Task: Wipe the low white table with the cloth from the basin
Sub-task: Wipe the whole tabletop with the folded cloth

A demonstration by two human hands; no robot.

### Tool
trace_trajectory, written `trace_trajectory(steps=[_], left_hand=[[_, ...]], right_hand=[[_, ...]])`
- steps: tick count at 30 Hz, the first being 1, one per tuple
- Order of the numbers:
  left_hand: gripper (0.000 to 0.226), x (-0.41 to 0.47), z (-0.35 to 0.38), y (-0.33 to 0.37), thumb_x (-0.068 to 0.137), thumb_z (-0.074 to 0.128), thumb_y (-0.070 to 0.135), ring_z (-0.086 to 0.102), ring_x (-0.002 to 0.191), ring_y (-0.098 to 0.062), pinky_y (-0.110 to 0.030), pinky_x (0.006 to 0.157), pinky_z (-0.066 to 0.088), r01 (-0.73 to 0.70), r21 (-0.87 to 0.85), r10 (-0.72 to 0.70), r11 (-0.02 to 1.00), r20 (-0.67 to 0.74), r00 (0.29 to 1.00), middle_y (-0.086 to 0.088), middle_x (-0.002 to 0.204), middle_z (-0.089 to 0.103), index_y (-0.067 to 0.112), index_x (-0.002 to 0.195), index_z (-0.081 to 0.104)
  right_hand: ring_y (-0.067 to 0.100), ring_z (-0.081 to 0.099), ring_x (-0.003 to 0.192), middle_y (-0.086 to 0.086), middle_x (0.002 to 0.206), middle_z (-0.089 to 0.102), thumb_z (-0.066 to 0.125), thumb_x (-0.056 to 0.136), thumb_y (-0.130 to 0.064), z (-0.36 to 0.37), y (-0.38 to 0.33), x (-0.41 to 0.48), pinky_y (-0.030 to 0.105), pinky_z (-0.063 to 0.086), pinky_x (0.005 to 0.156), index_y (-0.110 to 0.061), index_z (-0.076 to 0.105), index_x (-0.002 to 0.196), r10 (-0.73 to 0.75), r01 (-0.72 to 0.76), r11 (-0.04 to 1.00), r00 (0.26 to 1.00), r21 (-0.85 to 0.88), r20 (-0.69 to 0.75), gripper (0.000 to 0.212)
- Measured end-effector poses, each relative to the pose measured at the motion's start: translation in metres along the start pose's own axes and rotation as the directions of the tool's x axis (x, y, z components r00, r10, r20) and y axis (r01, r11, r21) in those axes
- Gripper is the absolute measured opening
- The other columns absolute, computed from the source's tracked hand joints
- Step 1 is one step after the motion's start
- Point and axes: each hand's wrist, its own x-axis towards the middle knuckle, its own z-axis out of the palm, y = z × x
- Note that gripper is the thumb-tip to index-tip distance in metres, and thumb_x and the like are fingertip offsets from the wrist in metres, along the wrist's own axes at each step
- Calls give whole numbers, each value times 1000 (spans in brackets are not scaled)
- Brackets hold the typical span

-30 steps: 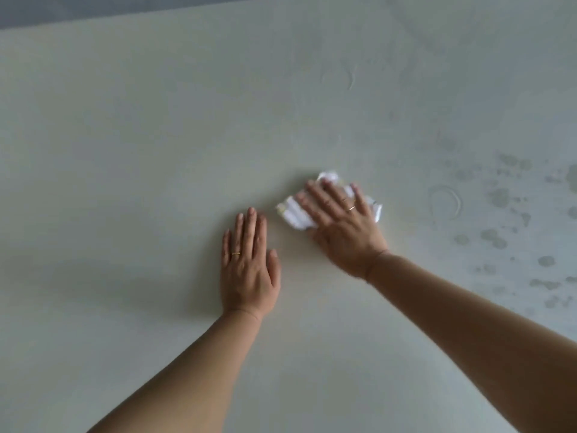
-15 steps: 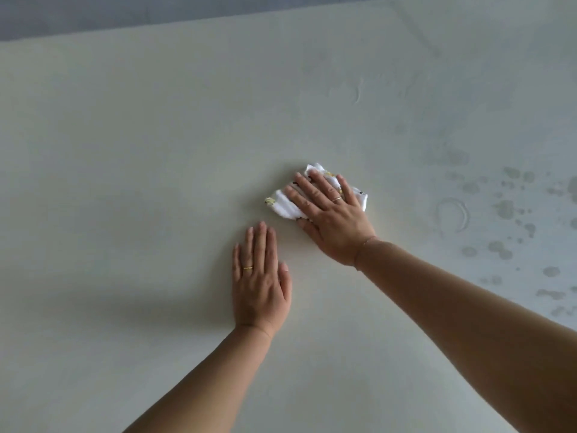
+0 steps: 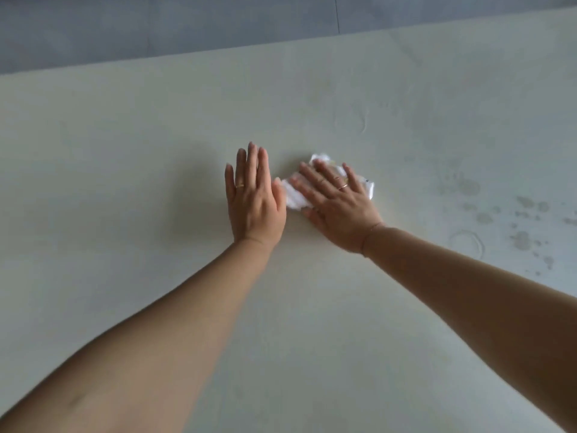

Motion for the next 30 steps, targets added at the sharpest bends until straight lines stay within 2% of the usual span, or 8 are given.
trace_trajectory(steps=[3,8,12,16,19,24,28,30], left_hand=[[58,19,17,-4,97,34,34,16,145,-26,-41,117,5,-50,72,42,996,106,994,-11,157,18,9,148,24],[62,18,23,-5,92,24,37,18,145,-25,-40,117,10,-36,91,28,995,97,995,-11,156,21,8,148,26],[57,19,21,-2,95,27,33,25,142,-28,-43,116,18,-26,73,19,997,84,996,-14,153,29,4,144,33],[53,19,19,-4,94,34,26,25,142,-28,-44,117,18,-31,49,26,998,96,995,-14,153,29,4,142,37],[61,22,16,-3,90,27,30,19,144,-25,-42,118,13,-24,66,15,998,138,990,-11,155,24,7,146,30],[64,23,15,-2,88,27,32,20,144,-25,-42,117,14,-18,81,4,997,166,986,-11,155,24,7,146,28],[64,23,14,-2,89,25,35,20,144,-24,-41,118,13,-1,89,-16,996,184,983,-10,155,25,8,146,28],[63,23,13,-2,88,28,34,23,143,-25,-43,117,16,-11,83,-4,996,179,984,-11,153,29,7,145,30]], right_hand=[[18,8,146,-4,158,18,31,98,-43,-7,44,25,45,1,116,-33,20,148,320,-317,946,946,74,-40,52],[18,-4,147,-5,160,8,27,98,-41,-8,20,60,50,-12,114,-32,15,149,746,-716,648,666,258,-26,53],[18,-4,147,-7,159,9,29,97,-43,2,-38,52,45,-16,113,-34,14,149,443,-428,874,897,229,-14,55],[19,10,146,-5,157,20,34,98,-42,-7,8,52,44,-3,116,-32,23,148,171,-167,979,985,118,-29,52],[17,8,146,-4,158,18,34,98,-40,-15,60,75,48,1,116,-33,22,148,380,-372,919,924,131,-41,51],[20,-1,147,-4,159,10,30,98,-38,-16,41,109,50,-8,115,-32,18,149,753,-721,638,657,272,-27,53],[20,0,147,-4,159,11,31,98,-40,-4,-14,98,47,-9,115,-32,17,149,354,-346,922,935,172,-17,54],[20,5,147,-4,159,14,31,98,-42,-10,10,100,46,-3,116,-33,19,149,161,-160,980,987,115,2,53]])
